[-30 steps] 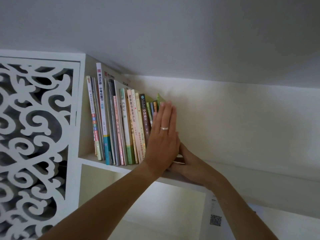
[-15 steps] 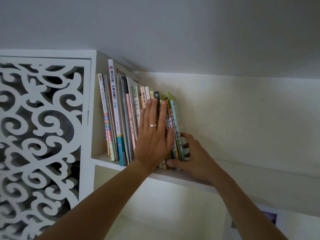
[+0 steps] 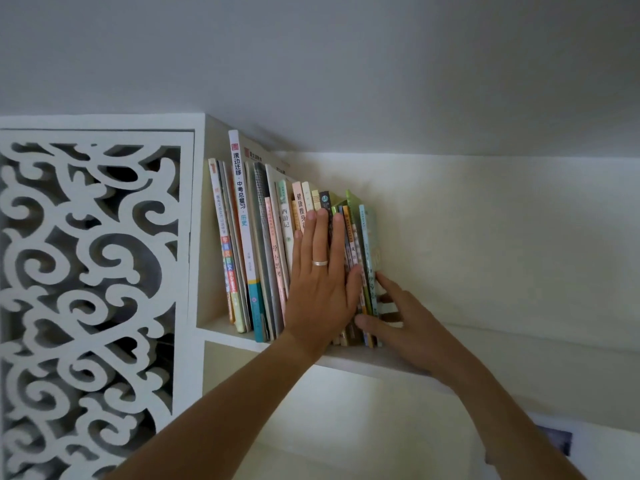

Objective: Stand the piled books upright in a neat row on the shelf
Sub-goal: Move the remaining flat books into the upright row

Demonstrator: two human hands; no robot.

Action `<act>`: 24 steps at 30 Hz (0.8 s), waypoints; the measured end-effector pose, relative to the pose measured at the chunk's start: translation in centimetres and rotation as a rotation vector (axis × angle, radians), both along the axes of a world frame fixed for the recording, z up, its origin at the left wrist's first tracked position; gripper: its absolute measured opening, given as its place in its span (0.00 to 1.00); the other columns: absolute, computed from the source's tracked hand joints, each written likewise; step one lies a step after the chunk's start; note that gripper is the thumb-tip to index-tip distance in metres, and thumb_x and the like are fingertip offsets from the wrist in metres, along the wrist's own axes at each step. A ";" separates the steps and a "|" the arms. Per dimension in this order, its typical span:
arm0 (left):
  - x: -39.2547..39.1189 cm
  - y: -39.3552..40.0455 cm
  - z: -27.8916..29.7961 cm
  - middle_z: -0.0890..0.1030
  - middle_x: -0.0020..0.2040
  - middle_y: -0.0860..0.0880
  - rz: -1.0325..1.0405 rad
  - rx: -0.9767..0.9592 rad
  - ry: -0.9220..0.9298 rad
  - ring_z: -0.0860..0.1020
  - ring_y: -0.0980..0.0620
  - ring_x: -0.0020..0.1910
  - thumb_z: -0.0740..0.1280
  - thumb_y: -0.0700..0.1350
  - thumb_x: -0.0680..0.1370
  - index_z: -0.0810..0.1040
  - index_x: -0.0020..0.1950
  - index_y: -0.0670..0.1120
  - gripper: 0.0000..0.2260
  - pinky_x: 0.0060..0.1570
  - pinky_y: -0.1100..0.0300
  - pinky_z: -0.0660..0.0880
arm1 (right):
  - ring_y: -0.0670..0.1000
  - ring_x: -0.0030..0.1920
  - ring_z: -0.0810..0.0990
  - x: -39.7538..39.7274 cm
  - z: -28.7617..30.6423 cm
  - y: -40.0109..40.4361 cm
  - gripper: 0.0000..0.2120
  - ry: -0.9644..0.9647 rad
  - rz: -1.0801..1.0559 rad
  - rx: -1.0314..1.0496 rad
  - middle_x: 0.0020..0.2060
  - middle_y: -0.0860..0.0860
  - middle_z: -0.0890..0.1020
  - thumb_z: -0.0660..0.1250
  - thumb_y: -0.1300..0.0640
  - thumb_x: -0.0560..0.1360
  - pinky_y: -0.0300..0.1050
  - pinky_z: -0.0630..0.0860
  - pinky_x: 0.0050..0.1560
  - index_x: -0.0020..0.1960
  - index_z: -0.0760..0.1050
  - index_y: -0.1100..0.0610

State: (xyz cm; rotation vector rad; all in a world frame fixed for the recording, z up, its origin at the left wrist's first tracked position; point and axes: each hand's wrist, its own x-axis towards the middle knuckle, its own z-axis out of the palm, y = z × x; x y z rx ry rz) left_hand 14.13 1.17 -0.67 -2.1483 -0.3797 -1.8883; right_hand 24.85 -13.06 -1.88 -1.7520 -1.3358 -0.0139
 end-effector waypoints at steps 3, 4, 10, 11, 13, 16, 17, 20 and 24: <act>-0.1 0.2 -0.2 0.53 0.84 0.38 -0.004 0.002 -0.017 0.49 0.41 0.84 0.60 0.51 0.86 0.56 0.83 0.39 0.30 0.81 0.40 0.55 | 0.49 0.64 0.78 0.0 -0.1 0.0 0.37 0.039 -0.009 0.036 0.66 0.47 0.73 0.73 0.43 0.77 0.43 0.79 0.60 0.80 0.59 0.37; -0.1 0.3 -0.2 0.53 0.84 0.38 -0.006 -0.005 -0.020 0.49 0.41 0.84 0.61 0.52 0.85 0.56 0.84 0.40 0.31 0.81 0.41 0.54 | 0.47 0.62 0.78 0.0 -0.2 0.1 0.35 0.054 -0.021 0.048 0.65 0.46 0.74 0.72 0.45 0.77 0.40 0.79 0.56 0.79 0.61 0.37; 0.0 0.5 -0.5 0.53 0.84 0.37 0.020 -0.005 0.006 0.50 0.40 0.84 0.58 0.58 0.85 0.59 0.84 0.45 0.30 0.81 0.40 0.54 | 0.42 0.59 0.76 0.2 -0.5 0.3 0.24 0.034 -0.100 0.139 0.62 0.44 0.74 0.73 0.51 0.77 0.34 0.75 0.47 0.68 0.67 0.40; -0.1 0.5 -0.5 0.53 0.84 0.37 0.019 0.001 0.010 0.49 0.40 0.84 0.58 0.57 0.85 0.60 0.83 0.45 0.29 0.81 0.40 0.54 | 0.40 0.57 0.75 0.1 -0.4 0.3 0.26 0.055 -0.066 0.132 0.60 0.41 0.73 0.74 0.51 0.77 0.30 0.75 0.42 0.68 0.64 0.39; -0.1 0.5 -0.5 0.53 0.84 0.37 0.020 -0.002 0.012 0.49 0.40 0.84 0.59 0.56 0.85 0.62 0.83 0.46 0.28 0.81 0.40 0.54 | 0.38 0.55 0.76 -0.2 0.0 0.2 0.30 0.090 -0.005 0.145 0.58 0.34 0.71 0.74 0.51 0.77 0.28 0.76 0.38 0.69 0.61 0.36; -0.1 0.3 -0.5 0.54 0.83 0.37 0.022 -0.005 0.001 0.49 0.40 0.84 0.59 0.54 0.85 0.61 0.83 0.45 0.28 0.81 0.39 0.55 | 0.40 0.55 0.79 -0.3 0.5 -0.2 0.30 0.056 0.026 0.157 0.60 0.32 0.73 0.75 0.53 0.77 0.30 0.79 0.41 0.69 0.64 0.35; -0.1 0.2 -0.5 0.55 0.83 0.37 0.020 0.002 -0.005 0.50 0.40 0.84 0.58 0.53 0.85 0.61 0.83 0.44 0.28 0.80 0.39 0.55 | 0.40 0.56 0.79 -0.4 0.4 -0.3 0.30 0.037 0.027 0.149 0.61 0.32 0.74 0.75 0.55 0.76 0.31 0.79 0.42 0.70 0.65 0.36; -0.2 0.1 -0.4 0.57 0.83 0.36 0.006 0.023 -0.020 0.51 0.41 0.84 0.58 0.50 0.85 0.60 0.83 0.42 0.27 0.80 0.38 0.57 | 0.41 0.59 0.78 -0.5 -0.1 -0.3 0.28 -0.019 -0.015 0.099 0.60 0.36 0.75 0.74 0.54 0.77 0.28 0.77 0.43 0.72 0.66 0.39; -0.4 0.2 -0.6 0.55 0.83 0.37 0.034 0.042 0.000 0.50 0.40 0.84 0.59 0.49 0.85 0.59 0.83 0.42 0.28 0.79 0.38 0.58 | 0.40 0.52 0.78 -0.7 0.0 -0.2 0.30 0.010 -0.064 -0.015 0.59 0.44 0.78 0.69 0.47 0.80 0.25 0.71 0.37 0.77 0.59 0.34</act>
